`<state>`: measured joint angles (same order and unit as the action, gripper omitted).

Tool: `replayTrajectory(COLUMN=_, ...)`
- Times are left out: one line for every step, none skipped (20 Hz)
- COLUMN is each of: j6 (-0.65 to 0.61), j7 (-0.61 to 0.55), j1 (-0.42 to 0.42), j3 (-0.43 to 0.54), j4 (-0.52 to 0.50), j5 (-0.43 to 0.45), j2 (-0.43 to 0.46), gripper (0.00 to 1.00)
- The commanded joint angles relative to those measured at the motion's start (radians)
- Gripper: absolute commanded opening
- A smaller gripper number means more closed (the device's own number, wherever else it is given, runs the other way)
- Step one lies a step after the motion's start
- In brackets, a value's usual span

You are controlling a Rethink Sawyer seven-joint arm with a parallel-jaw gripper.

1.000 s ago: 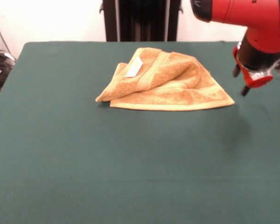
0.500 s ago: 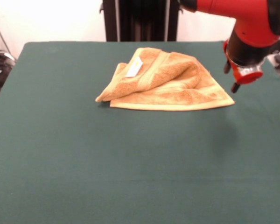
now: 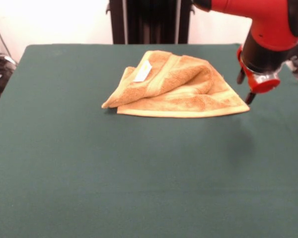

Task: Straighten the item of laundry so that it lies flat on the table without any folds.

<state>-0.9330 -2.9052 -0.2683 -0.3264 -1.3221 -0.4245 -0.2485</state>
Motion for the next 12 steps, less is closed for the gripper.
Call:
replayTrajectory(j6=0.080, j7=-0.224, j1=-0.029, j3=0.075, j4=-0.045, j5=-0.032, j2=0.133, gripper=1.00)
replayTrajectory(j6=0.090, j7=-0.223, j1=-0.029, j3=0.078, j4=-0.042, j5=-0.034, j2=0.142, gripper=1.00)
replayTrajectory(j6=0.100, j7=-0.213, j1=-0.027, j3=0.081, j4=-0.040, j5=-0.031, j2=0.148, gripper=1.00)
replayTrajectory(j6=0.114, j7=-0.208, j1=-0.027, j3=0.082, j4=-0.039, j5=-0.030, j2=0.155, gripper=1.00)
replayTrajectory(j6=0.129, j7=-0.197, j1=-0.025, j3=0.083, j4=-0.037, j5=-0.027, j2=0.161, gripper=1.00)
replayTrajectory(j6=0.141, j7=-0.188, j1=-0.025, j3=0.079, j4=-0.035, j5=-0.019, j2=0.166, gripper=1.00)
replayTrajectory(j6=0.153, j7=-0.175, j1=-0.022, j3=0.080, j4=-0.034, j5=-0.015, j2=0.170, gripper=1.00)
replayTrajectory(j6=0.156, j7=-0.167, j1=-0.022, j3=0.073, j4=-0.031, j5=-0.007, j2=0.172, gripper=1.00)
replayTrajectory(j6=0.160, j7=-0.158, j1=-0.019, j3=0.070, j4=-0.032, j5=-0.003, j2=0.172, gripper=1.00)
replayTrajectory(j6=0.161, j7=-0.153, j1=-0.017, j3=0.071, j4=-0.038, j5=-0.003, j2=0.169, gripper=1.00)
replayTrajectory(j6=0.166, j7=-0.149, j1=-0.017, j3=0.070, j4=-0.043, j5=-0.004, j2=0.166, gripper=1.00)
replayTrajectory(j6=0.165, j7=-0.147, j1=-0.016, j3=0.070, j4=-0.048, j5=-0.005, j2=0.160, gripper=1.00)
